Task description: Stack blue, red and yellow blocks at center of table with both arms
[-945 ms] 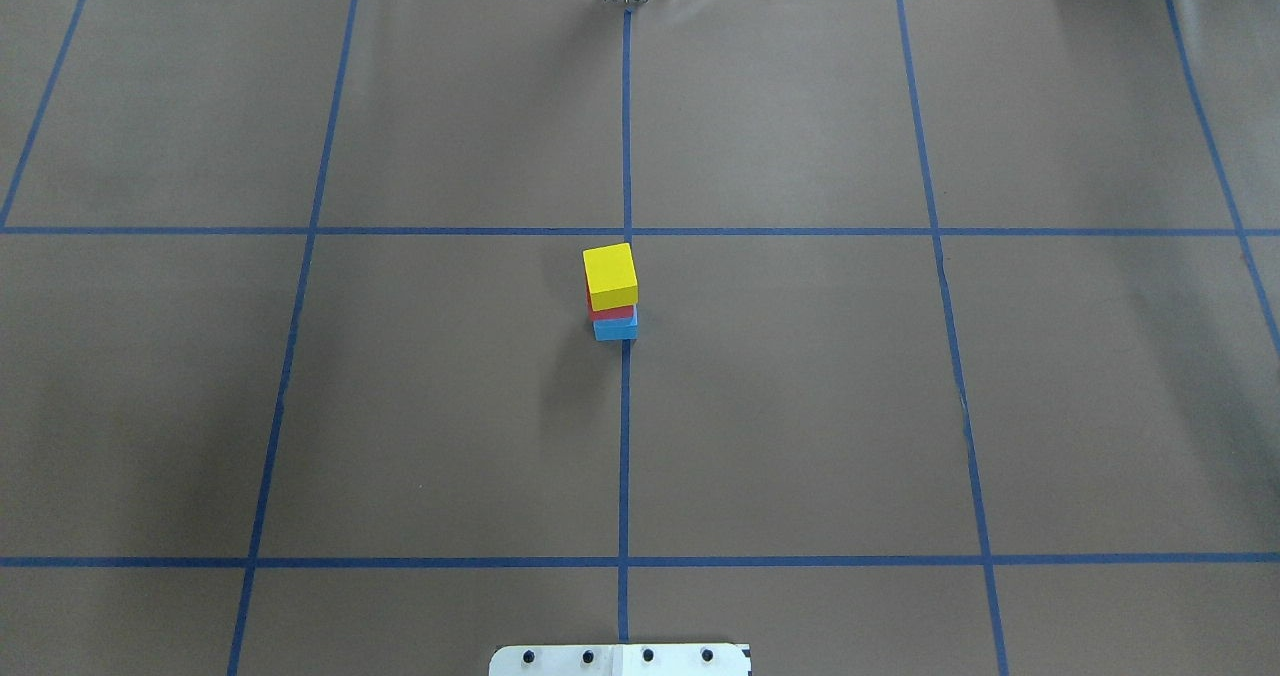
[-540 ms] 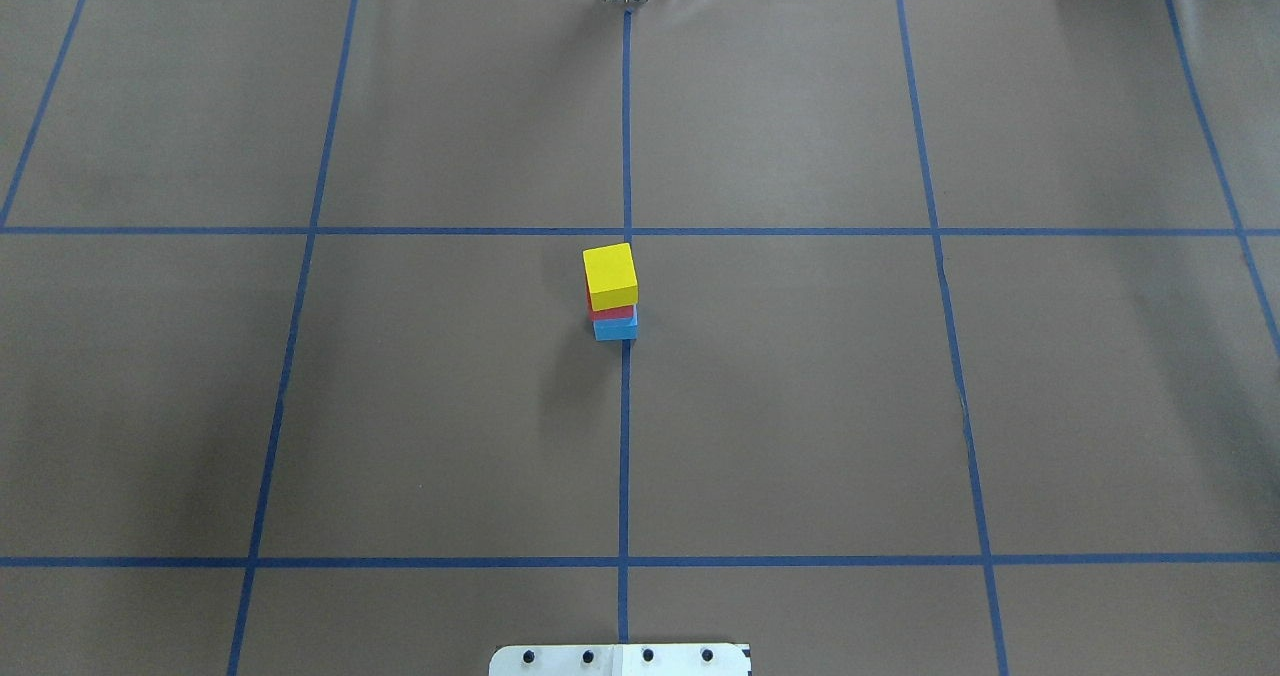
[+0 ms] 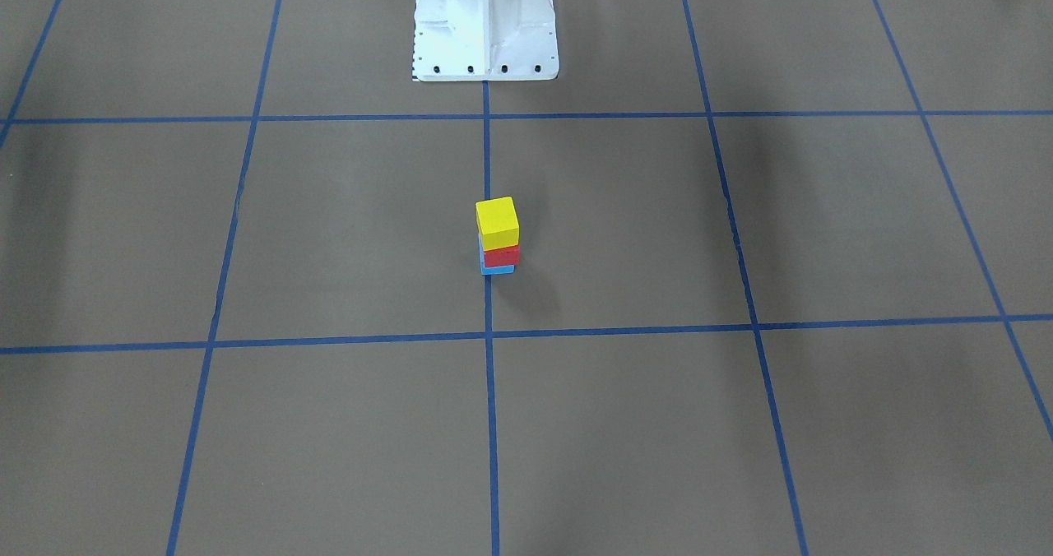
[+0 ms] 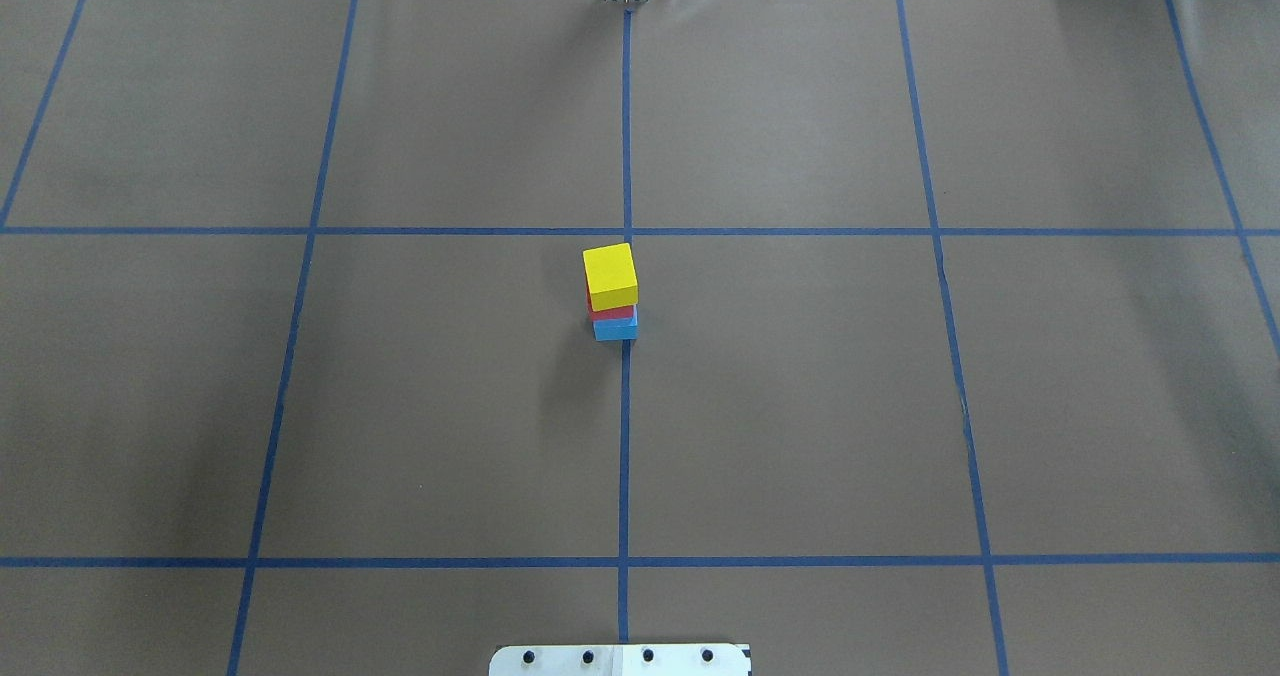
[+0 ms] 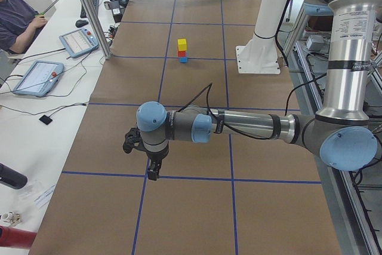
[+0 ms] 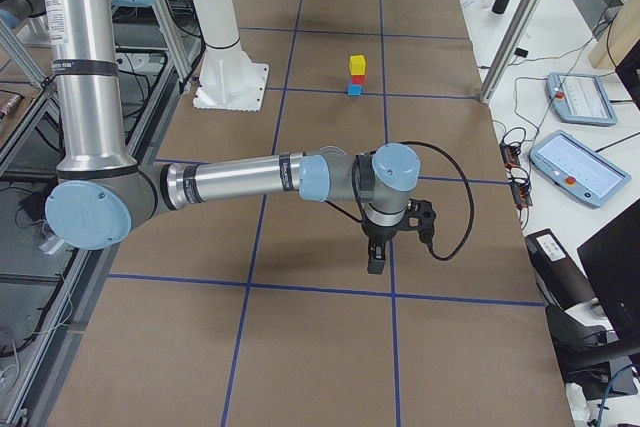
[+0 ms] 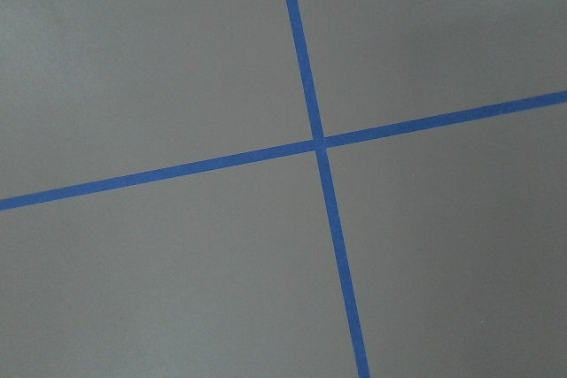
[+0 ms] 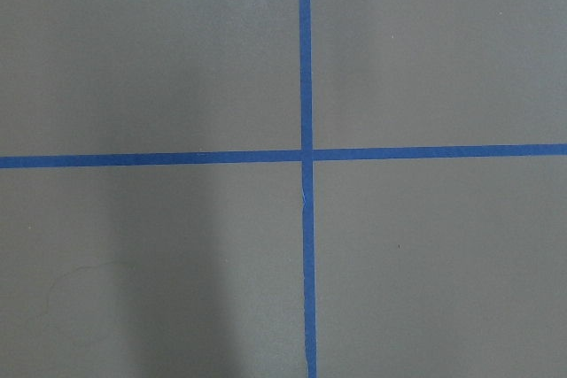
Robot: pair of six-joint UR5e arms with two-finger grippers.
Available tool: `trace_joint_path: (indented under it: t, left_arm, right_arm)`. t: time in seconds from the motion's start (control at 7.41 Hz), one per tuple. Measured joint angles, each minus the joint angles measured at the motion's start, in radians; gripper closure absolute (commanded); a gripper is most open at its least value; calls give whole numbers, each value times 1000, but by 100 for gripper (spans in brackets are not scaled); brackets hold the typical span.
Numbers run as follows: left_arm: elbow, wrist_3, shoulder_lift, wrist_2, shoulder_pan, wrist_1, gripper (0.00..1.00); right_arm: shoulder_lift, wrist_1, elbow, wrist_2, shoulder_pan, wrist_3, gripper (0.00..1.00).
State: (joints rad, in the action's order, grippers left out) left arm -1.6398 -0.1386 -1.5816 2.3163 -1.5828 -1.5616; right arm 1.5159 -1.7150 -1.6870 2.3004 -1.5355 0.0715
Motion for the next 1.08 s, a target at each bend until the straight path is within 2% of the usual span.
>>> trace_joint_path:
  t: [1.08]
  left_arm:
    - [0,10,-13,2,-1,0,0]
  right_arm:
    - [5,-1,0,15,-1,-1,0]
